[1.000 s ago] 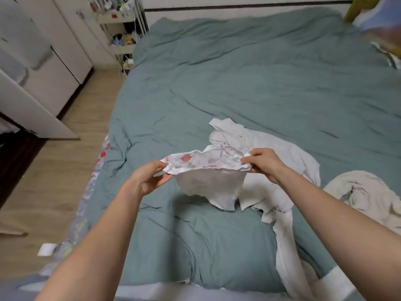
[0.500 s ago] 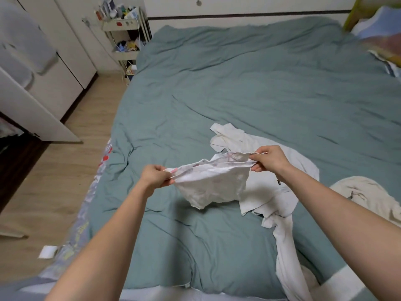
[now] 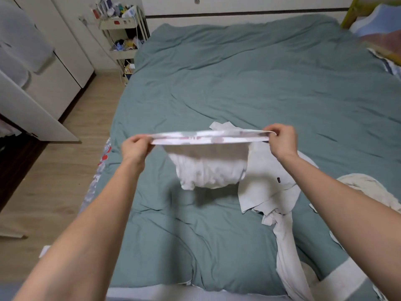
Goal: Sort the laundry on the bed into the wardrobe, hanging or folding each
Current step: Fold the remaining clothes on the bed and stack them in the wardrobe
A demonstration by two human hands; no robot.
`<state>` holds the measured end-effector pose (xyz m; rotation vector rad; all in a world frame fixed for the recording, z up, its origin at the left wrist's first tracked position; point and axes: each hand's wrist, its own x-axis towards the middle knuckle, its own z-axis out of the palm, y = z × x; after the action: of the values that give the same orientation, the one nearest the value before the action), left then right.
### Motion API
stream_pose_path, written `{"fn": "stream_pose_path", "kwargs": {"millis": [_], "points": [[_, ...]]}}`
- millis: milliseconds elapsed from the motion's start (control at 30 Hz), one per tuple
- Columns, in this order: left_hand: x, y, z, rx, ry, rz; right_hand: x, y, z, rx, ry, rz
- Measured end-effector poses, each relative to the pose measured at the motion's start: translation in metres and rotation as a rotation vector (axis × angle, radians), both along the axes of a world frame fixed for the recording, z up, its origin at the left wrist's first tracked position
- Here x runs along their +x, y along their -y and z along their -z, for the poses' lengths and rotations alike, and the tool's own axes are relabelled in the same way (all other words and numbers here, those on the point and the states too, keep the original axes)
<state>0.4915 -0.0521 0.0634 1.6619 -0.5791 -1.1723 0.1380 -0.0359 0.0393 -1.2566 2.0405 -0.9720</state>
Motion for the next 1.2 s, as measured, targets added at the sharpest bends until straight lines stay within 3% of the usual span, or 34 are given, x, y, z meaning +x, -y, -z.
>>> {"fn": "stream_pose_path", "kwargs": {"millis": [33, 100, 133, 167, 233, 300, 367, 400, 467, 500, 533, 600, 733, 867, 1033, 1200], "points": [[-0.001, -0.003, 0.000, 0.048, 0.044, 0.051, 0.003, -0.004, 0.001, 0.110, -0.002, -0.144], [-0.002, -0.024, 0.001, 0.370, 0.162, 0.397, 0.004, -0.018, 0.007, 0.489, 0.010, -0.428], [0.003, -0.028, 0.006, 0.517, 0.242, 0.553, 0.000, -0.020, 0.009, 0.556, -0.017, -0.404], [0.006, -0.029, 0.007, 0.587, 0.271, 0.575, -0.004, -0.016, 0.013, 0.518, 0.020, -0.317], [0.011, -0.012, 0.008, 0.390, 0.205, 0.318, -0.008, 0.003, 0.012, 0.245, 0.182, -0.062], [0.006, 0.009, 0.003, -0.026, 0.330, -0.012, 0.001, 0.018, 0.001, -0.039, 0.116, 0.060], [-0.006, 0.009, 0.000, -0.257, 0.366, 0.046, 0.010, 0.014, -0.007, -0.180, 0.001, 0.103], [-0.007, 0.001, 0.007, -0.204, 0.391, 0.204, 0.011, 0.004, -0.006, -0.119, -0.024, -0.023], [-0.002, -0.028, 0.027, 0.245, 0.538, 0.735, 0.015, -0.027, 0.001, 0.448, -0.211, -0.466], [0.002, -0.036, 0.038, 0.425, 0.608, 0.805, 0.009, -0.038, 0.010, 0.725, -0.272, -0.613], [0.007, -0.038, 0.042, 0.478, 0.584, 0.703, 0.005, -0.041, 0.015, 0.858, -0.229, -0.616], [0.009, -0.033, 0.038, 0.340, 0.398, 0.394, 0.001, -0.029, 0.018, 0.662, 0.034, -0.402], [0.002, -0.024, 0.025, 0.261, 0.139, 0.206, 0.003, -0.006, 0.017, 0.413, 0.260, -0.149], [0.004, -0.026, 0.023, 0.303, 0.087, 0.216, 0.000, -0.004, 0.014, 0.363, 0.340, -0.113], [0.001, -0.012, 0.033, 0.260, -0.046, 0.117, 0.001, 0.010, 0.028, 0.228, 0.382, 0.084], [-0.009, 0.018, 0.043, 0.141, 0.040, 0.069, 0.008, 0.045, 0.039, 0.172, 0.396, 0.107]]}}
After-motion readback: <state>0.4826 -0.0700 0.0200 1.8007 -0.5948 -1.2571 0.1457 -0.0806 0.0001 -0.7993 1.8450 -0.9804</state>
